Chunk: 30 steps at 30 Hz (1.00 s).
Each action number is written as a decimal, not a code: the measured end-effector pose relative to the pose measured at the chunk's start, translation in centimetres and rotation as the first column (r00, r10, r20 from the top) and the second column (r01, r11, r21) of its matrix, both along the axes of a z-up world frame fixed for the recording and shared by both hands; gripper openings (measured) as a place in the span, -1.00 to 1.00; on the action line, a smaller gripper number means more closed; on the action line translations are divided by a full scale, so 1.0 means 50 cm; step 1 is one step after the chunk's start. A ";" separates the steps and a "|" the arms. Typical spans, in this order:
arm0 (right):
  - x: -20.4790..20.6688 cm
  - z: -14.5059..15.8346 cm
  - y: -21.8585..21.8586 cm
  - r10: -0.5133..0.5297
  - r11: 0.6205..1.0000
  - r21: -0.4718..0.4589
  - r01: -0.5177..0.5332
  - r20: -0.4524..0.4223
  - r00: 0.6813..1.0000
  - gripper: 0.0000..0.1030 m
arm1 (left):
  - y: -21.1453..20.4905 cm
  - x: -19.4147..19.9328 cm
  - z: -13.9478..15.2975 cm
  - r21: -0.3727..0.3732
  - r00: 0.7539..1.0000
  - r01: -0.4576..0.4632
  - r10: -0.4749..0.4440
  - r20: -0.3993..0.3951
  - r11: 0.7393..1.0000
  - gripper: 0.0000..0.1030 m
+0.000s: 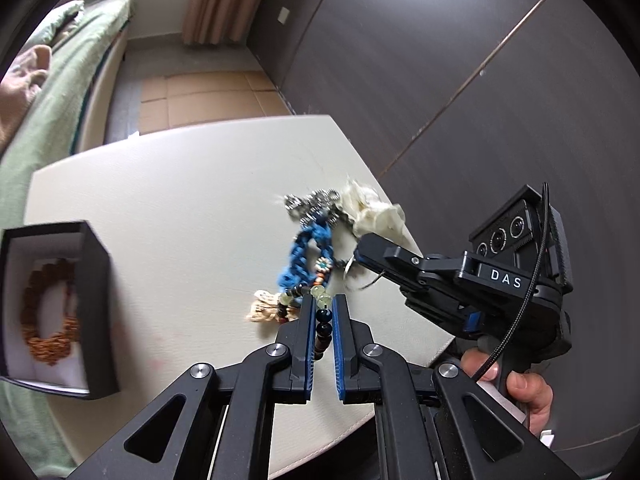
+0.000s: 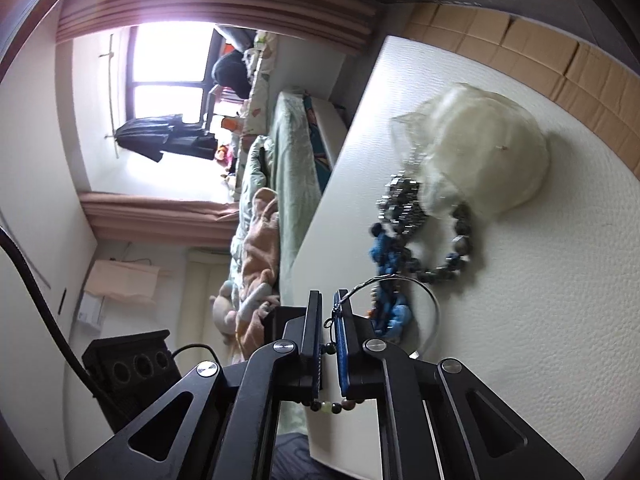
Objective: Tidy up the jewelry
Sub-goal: 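Carry the bead bracelet into the black box with both tools and open them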
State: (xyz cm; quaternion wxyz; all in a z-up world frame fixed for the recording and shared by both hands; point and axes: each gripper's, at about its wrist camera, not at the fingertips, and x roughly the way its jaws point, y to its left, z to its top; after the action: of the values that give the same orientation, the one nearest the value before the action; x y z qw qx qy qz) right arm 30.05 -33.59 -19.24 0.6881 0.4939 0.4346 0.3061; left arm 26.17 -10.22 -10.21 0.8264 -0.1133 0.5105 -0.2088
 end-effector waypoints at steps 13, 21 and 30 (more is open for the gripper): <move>-0.010 0.073 0.107 0.081 0.993 -0.095 -0.072 0.091 0.993 -0.82 | 0.151 -0.027 0.082 0.016 0.991 -0.093 0.091 0.100 0.996 -0.84; -0.009 0.097 0.177 0.128 0.981 -0.156 -0.112 0.098 0.987 -0.82 | 0.263 -0.027 0.089 0.007 0.978 -0.176 0.174 0.118 0.984 -0.84; -0.020 0.142 0.231 0.164 0.966 -0.219 -0.134 0.123 0.979 -0.82 | 0.352 0.004 0.037 0.057 0.963 -0.269 0.270 -0.001 0.961 -0.77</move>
State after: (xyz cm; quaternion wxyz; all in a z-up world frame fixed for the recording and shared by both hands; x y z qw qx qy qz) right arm 29.07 -22.04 -12.15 0.7402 0.3615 0.4511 0.3435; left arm 26.37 7.40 -8.35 0.8478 -0.1594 0.4995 -0.0795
